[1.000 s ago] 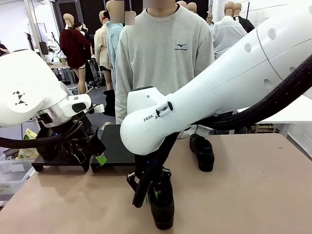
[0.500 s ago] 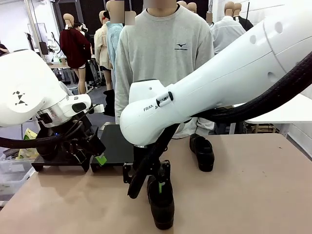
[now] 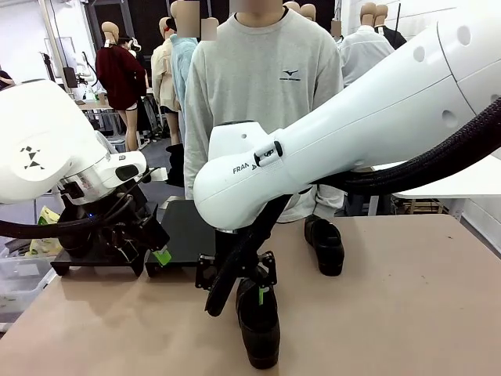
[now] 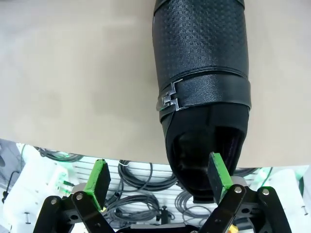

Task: Organize the shoes by placing them on the stand.
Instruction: Place the Shoe from the middle of the table onto the Shoes Stand.

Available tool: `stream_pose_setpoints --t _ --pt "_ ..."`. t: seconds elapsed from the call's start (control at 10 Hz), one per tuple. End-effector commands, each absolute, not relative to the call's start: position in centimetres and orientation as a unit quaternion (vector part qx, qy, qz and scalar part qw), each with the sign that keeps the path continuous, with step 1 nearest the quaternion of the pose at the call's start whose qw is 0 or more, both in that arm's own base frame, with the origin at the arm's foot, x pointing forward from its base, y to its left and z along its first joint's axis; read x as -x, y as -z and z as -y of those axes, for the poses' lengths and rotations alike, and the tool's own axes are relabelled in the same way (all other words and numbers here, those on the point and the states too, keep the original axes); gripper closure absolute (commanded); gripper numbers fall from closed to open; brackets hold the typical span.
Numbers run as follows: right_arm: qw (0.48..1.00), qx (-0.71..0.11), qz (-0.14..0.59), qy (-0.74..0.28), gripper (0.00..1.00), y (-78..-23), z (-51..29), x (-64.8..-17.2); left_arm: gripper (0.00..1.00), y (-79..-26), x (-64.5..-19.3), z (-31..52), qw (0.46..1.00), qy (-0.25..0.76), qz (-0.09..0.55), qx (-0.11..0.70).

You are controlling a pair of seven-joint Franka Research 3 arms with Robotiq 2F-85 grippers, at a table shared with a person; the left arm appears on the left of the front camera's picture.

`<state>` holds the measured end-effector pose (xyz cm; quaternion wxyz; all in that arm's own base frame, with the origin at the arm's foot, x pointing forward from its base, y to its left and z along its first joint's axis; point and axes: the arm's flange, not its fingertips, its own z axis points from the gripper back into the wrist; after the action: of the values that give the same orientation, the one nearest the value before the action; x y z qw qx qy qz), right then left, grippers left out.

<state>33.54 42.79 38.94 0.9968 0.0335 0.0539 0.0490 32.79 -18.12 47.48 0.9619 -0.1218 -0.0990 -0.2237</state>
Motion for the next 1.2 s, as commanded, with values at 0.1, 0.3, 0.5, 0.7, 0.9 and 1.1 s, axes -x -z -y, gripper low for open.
stream_pose_setpoints --t 0.1,0.3,0.5,0.7,0.9,1.1 --pt "0.997 -0.034 -0.053 -0.051 0.0 -39.0 -42.8 -33.5 0.0 -47.4 -32.8 18.0 0.962 0.222 0.098 0.125" --pt "0.997 -0.028 -0.042 -0.053 0.0 -41.2 -40.6 -33.8 0.0 -47.4 -32.8 18.0 0.962 0.222 0.098 0.125" --pt "0.996 -0.058 -0.031 -0.057 0.0 -44.3 -36.5 -34.5 0.0 -47.4 -32.8 18.0 0.962 0.222 0.098 0.125" --pt "0.994 -0.066 -0.043 -0.079 0.0 -45.7 -31.8 -35.9 0.0 -47.4 -32.8 18.0 0.962 0.222 0.098 0.125" --pt "0.994 -0.063 -0.06 -0.059 0.0 -45.6 -25.4 -37.0 0.0 -47.4 -32.8 18.0 0.962 0.222 0.098 0.125" --pt "0.993 -0.097 -0.061 -0.035 0.0 -45.1 -20.3 -36.2 0.0 -47.4 -32.8 18.0 0.962 0.222 0.098 0.125"
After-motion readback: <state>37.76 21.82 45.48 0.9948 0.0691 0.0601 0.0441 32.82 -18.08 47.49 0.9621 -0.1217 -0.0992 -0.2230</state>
